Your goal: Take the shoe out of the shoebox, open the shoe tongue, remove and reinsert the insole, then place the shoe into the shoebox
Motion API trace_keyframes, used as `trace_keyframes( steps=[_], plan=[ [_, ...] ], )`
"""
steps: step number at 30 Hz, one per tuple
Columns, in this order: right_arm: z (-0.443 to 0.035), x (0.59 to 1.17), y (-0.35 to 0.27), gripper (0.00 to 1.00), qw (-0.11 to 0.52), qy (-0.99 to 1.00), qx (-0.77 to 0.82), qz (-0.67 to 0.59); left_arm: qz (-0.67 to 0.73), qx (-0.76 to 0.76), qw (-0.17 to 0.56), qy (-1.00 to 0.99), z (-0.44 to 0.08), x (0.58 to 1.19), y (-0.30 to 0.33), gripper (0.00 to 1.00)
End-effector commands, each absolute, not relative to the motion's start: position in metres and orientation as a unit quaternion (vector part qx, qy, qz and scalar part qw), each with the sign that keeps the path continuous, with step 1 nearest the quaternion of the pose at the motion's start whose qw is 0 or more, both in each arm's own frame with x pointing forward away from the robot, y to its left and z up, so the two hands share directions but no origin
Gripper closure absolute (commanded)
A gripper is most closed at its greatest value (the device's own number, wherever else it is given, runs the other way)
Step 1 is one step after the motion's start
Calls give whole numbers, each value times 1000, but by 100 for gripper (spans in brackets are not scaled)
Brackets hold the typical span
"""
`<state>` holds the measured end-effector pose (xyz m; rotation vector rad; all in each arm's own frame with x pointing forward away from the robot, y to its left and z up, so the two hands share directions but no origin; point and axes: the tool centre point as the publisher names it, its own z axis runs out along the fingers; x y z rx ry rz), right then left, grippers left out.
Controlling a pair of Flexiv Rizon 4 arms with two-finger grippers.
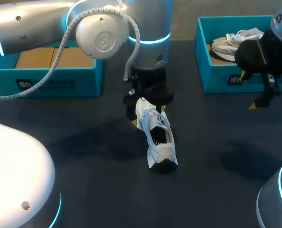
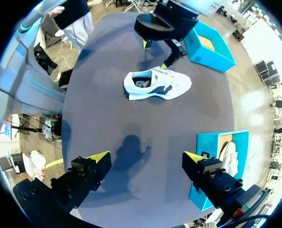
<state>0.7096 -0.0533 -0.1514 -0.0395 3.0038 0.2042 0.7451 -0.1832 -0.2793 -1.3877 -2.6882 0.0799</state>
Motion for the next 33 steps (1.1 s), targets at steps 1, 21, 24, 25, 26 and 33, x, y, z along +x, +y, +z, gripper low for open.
trace_keyframes(
  steps=[1, 21, 24, 25, 26, 33],
  plan=[
    [-152, 711, -52, 0, 63, 996, -12, 66, 27, -458, 57, -887, -279, 745, -182, 0],
    [-152, 711, -52, 0, 63, 996, -12, 66, 30, 33, -32, -998, -282, 702, -176, 0],
    [-152, 711, -52, 0, 63, 996, -12, 66, 42, 78, -48, -995, -287, 687, -183, 0],
    [-152, 711, -52, 0, 63, 996, -12, 66, 47, 85, -41, -994, -289, 685, -185, 0],
    [-152, 711, -52, 0, 63, 996, -12, 66, 58, 97, -35, -993, -292, 680, -189, 0],
    [-152, 711, -52, 0, 63, 996, -12, 66, 91, 171, -36, -980, -306, 662, -202, 0]
  ],
)
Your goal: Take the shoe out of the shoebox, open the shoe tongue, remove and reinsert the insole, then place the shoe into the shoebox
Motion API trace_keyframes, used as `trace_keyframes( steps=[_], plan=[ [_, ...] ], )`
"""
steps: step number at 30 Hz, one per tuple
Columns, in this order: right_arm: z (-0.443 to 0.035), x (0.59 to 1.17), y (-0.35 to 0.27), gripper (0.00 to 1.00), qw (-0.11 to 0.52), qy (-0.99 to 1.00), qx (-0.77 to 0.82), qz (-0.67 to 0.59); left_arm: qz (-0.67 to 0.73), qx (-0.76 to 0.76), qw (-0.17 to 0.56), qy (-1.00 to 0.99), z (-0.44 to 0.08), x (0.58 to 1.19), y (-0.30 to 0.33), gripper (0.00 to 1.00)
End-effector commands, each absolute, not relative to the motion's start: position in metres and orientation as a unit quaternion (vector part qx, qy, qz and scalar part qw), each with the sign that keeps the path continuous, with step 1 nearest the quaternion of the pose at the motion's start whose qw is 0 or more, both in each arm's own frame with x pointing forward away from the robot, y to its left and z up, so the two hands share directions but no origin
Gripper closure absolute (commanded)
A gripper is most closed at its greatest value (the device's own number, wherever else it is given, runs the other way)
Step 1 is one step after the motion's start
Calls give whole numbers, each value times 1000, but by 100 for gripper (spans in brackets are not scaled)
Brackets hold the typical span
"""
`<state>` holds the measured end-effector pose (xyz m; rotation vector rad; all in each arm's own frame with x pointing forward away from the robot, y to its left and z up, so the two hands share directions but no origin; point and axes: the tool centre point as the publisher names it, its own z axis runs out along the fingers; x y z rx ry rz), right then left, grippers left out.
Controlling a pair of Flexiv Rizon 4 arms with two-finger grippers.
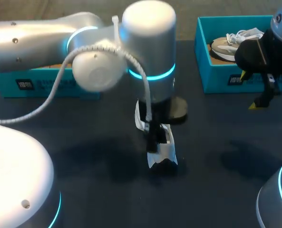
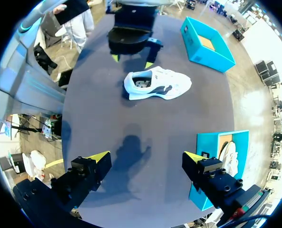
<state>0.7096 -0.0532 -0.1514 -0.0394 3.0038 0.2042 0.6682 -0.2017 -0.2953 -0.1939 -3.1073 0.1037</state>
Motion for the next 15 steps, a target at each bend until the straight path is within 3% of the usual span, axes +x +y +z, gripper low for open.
trace_keyframes(
  steps=[1, 15],
  plan=[
    [-152, 711, -52, 0, 63, 996, -12, 66, 92, 171, -37, -980, -309, 662, -204, 0],
    [-152, 711, -52, 0, 63, 996, -12, 66, 110, 146, -16, -983, -329, 661, -225, 0]
  ],
)
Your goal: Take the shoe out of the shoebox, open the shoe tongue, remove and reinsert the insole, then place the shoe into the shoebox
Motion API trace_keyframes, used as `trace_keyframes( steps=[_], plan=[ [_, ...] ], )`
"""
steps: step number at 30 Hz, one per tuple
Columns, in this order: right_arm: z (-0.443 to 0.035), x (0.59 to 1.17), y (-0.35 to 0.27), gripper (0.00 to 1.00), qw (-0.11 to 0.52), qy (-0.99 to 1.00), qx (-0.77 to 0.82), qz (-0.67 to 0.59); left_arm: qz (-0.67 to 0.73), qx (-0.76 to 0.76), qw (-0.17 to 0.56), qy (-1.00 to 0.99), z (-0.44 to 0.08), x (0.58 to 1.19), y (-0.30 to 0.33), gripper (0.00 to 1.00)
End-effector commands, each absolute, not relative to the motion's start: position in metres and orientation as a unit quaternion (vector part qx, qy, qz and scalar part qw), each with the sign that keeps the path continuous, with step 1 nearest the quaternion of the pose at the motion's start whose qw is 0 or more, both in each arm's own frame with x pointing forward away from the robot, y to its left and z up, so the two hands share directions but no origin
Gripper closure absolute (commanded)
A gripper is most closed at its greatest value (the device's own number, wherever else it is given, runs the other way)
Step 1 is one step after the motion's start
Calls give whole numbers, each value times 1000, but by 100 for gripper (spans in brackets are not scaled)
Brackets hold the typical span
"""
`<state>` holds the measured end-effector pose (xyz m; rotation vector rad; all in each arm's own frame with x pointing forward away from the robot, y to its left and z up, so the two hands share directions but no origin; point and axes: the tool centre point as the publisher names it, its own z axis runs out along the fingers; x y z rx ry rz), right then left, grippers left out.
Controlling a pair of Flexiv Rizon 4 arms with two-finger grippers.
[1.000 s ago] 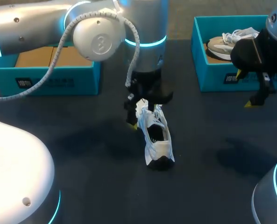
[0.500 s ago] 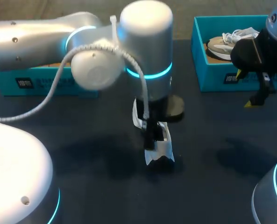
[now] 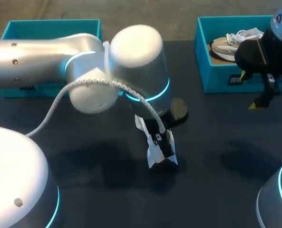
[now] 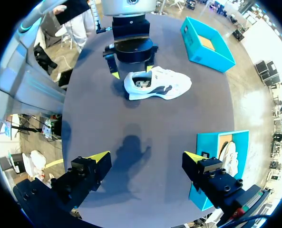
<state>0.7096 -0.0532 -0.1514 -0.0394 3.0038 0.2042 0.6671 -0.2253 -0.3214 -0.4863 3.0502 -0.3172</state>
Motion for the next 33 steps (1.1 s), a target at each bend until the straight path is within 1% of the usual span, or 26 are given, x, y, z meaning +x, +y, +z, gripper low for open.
trace_keyframes(
  steps=[1, 13, 33],
  plan=[
    [-152, 711, -52, 0, 63, 996, -12, 66, -109, -143, 14, 984, -331, 659, -227, 0],
    [-152, 711, -52, 0, 63, 996, -12, 66, -87, -99, 4, 991, -357, 646, -244, 0],
    [-152, 711, -52, 0, 63, 996, -12, 66, -35, -92, -17, 995, -398, 652, -236, 0]
  ],
)
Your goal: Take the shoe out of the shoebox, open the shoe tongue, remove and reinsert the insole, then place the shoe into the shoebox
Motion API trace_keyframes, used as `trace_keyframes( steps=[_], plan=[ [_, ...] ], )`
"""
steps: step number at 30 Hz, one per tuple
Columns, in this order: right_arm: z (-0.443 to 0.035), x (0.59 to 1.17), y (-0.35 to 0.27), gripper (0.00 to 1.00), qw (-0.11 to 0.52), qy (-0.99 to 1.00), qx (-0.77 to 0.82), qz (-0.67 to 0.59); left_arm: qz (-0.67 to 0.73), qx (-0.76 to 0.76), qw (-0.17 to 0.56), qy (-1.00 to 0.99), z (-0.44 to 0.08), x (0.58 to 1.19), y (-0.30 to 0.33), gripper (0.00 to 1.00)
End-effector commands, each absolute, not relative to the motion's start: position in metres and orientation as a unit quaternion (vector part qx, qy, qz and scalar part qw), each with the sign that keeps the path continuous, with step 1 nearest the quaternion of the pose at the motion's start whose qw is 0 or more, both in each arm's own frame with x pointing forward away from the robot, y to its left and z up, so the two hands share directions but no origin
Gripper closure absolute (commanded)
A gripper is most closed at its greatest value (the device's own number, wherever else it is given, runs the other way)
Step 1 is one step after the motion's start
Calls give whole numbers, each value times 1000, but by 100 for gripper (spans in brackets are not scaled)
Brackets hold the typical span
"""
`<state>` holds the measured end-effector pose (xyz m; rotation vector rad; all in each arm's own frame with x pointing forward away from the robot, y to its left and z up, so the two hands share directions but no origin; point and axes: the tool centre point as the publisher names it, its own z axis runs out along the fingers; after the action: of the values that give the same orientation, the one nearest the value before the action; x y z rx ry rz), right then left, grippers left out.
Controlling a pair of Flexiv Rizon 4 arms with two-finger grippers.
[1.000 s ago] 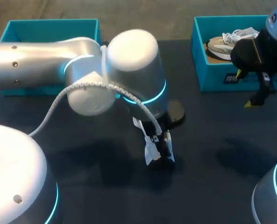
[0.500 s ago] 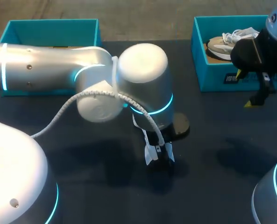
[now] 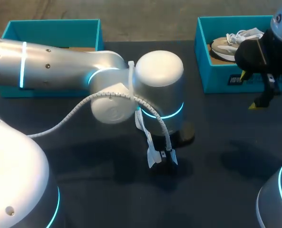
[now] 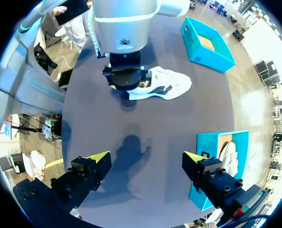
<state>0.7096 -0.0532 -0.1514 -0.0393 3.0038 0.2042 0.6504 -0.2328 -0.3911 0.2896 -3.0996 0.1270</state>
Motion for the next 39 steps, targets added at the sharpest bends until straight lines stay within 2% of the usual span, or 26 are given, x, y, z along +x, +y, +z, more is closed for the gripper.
trace_keyframes(
  steps=[1, 5, 8, 9, 10, 12, 14, 15, 21, 28, 39],
  plan=[
    [-152, 711, -52, 0, 63, 996, -12, 66, 33, 92, 18, -995, -399, 652, -236, 0],
    [-152, 711, -52, 0, 63, 996, -12, 66, 29, 91, 21, -995, -404, 653, -235, 8],
    [-152, 711, -52, 0, 63, 996, -12, 66, 27, 88, 17, -996, -403, 653, -235, 23],
    [-152, 711, -52, 0, 63, 996, -12, 66, 27, 88, 16, -996, -402, 653, -235, 43],
    [-152, 711, -52, 0, 63, 996, -12, 66, 26, 87, 14, -996, -402, 653, -235, 51],
    [-152, 711, -52, 0, 63, 996, -12, 66, 25, 87, 13, -996, -402, 652, -235, 57],
    [-152, 711, -52, 0, 63, 996, -12, 66, 25, 86, 14, -996, -402, 652, -234, 83],
    [-152, 711, -52, 0, 63, 996, -12, 66, 25, 86, 15, -996, -401, 651, -233, 100],
    [-152, 711, -52, 0, 63, 996, -12, 66, 16, 71, 2, -997, -386, 645, -224, 100],
    [-152, 711, -52, 0, 63, 996, -12, 66, 15, 54, -16, -998, -339, 650, -204, 100],
    [-152, 711, -52, 0, 63, 996, -12, 66, 51, 25, -6, -998, -250, 666, -165, 100]
  ],
)
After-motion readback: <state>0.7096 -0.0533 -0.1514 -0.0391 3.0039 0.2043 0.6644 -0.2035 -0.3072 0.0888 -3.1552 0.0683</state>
